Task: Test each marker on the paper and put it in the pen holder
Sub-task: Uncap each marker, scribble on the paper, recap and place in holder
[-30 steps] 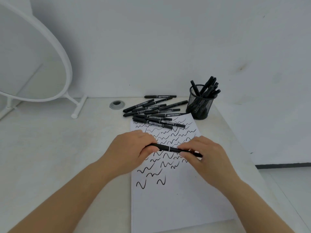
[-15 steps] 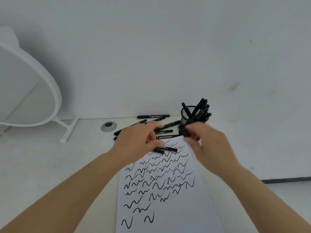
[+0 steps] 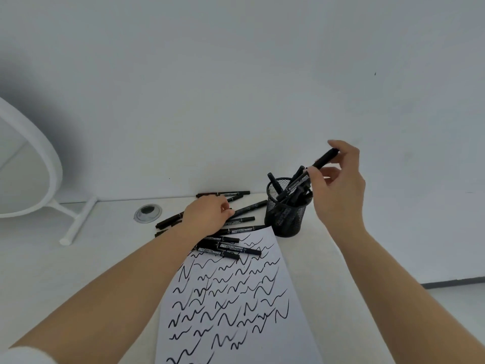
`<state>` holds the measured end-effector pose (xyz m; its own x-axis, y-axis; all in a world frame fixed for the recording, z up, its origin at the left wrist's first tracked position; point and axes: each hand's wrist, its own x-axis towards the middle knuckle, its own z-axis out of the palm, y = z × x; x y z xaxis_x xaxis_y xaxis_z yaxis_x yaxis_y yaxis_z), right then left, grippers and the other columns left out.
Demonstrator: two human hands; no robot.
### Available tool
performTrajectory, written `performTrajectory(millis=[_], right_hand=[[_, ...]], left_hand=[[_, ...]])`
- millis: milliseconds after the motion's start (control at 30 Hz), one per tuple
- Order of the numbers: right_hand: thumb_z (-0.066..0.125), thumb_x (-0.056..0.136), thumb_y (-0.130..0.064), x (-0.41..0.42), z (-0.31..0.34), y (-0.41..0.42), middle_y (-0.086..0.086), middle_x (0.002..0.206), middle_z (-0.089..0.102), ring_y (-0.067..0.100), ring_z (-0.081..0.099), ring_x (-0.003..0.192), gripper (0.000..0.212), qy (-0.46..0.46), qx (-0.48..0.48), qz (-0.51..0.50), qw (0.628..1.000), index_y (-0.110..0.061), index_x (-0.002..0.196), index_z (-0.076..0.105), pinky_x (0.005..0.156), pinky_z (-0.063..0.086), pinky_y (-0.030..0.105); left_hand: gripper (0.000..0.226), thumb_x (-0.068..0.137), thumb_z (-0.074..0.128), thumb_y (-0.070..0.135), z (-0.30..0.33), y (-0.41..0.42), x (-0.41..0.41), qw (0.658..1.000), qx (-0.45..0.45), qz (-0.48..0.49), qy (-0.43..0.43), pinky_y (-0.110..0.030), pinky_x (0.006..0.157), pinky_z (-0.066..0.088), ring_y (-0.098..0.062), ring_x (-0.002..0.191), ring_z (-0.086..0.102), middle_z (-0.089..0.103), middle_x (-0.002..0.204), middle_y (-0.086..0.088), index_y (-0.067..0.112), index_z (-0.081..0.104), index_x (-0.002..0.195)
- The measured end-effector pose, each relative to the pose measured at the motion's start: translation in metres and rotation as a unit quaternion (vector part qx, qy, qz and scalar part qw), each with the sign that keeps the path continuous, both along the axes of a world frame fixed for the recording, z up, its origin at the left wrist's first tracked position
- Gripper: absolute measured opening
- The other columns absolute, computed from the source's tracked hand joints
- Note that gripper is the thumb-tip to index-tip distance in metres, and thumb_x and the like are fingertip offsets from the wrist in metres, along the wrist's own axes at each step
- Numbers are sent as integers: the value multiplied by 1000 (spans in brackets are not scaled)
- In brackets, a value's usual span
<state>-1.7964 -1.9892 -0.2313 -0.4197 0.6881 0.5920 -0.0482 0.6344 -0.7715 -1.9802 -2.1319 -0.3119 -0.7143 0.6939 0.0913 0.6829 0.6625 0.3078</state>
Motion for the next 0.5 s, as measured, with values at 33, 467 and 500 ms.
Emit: performTrajectory(millis=[33, 467, 500], right_hand=[[59, 84, -9, -3, -4, 1, -26, 87, 54, -3, 60, 73, 47, -13, 3, 0, 1000, -37, 116, 41, 62, 44, 9], [55, 90, -15, -26, -25, -6, 1, 103, 66, 24, 60, 87, 24, -207, 190, -3, 960, -17, 113, 60, 76, 41, 32], [54, 90, -16, -26, -27, -6, 2, 105, 66, 25, 59, 90, 24, -227, 201, -3, 953, -16, 113, 60, 76, 39, 31]], left_hand=[[23, 88, 50, 44, -4, 2, 0, 1000, -3, 2, 2, -32, 74, 45, -17, 91, 56, 63, 101, 4, 26, 60, 98], [25, 90, 51, 35, -13, 17, -3, 999, -33, -7, 20, -36, 86, 44, -23, 108, 49, 58, 113, -4, 20, 60, 109], [27, 92, 48, 34, -13, 17, -3, 999, -37, -7, 29, -37, 87, 43, -24, 109, 48, 57, 114, -5, 18, 59, 111]])
